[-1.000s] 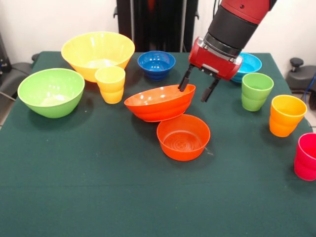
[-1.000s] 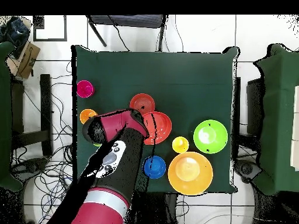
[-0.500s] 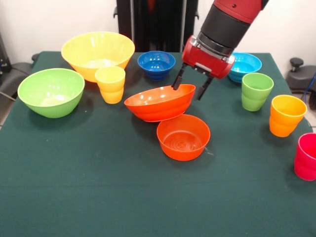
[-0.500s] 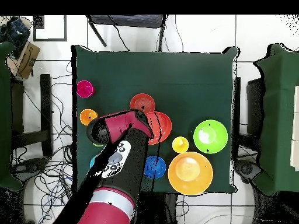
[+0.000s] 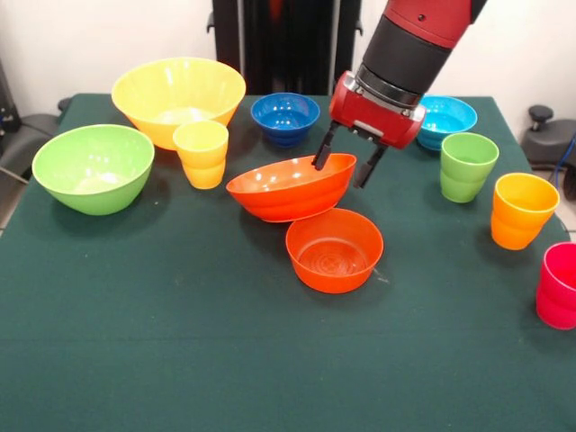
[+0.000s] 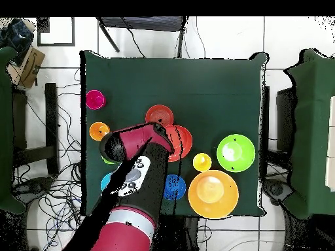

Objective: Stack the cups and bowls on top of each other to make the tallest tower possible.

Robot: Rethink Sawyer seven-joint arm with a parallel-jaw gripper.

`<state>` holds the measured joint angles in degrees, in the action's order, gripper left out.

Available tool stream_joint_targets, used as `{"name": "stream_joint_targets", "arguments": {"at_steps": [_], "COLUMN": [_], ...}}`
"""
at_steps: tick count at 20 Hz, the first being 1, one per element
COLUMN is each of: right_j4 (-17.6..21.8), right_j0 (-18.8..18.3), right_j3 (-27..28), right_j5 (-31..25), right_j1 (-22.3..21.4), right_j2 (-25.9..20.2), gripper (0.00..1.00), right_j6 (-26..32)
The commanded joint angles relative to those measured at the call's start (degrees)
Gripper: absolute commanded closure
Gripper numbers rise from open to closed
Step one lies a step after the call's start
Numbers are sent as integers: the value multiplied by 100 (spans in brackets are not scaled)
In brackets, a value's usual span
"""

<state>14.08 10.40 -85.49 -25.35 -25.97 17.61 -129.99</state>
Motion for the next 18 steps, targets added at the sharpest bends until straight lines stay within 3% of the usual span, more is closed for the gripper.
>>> {"name": "stream_joint_targets", "arguments": {"at_steps": [1, 6, 7, 10, 18], "right_j4": [406, 440, 447, 484, 476], "right_j0": [-169, -205, -203, -150, -151], "right_j3": [-125, -116, -120, -119, -129], "right_j5": [481, 551, 582, 804, 561], "right_j1": [138, 154, 155, 173, 118], "right_j2": [-844, -887, -881, -803, -865], "gripper": [0, 0, 100, 100, 100], "right_j6": [299, 284, 270, 157, 262]}}
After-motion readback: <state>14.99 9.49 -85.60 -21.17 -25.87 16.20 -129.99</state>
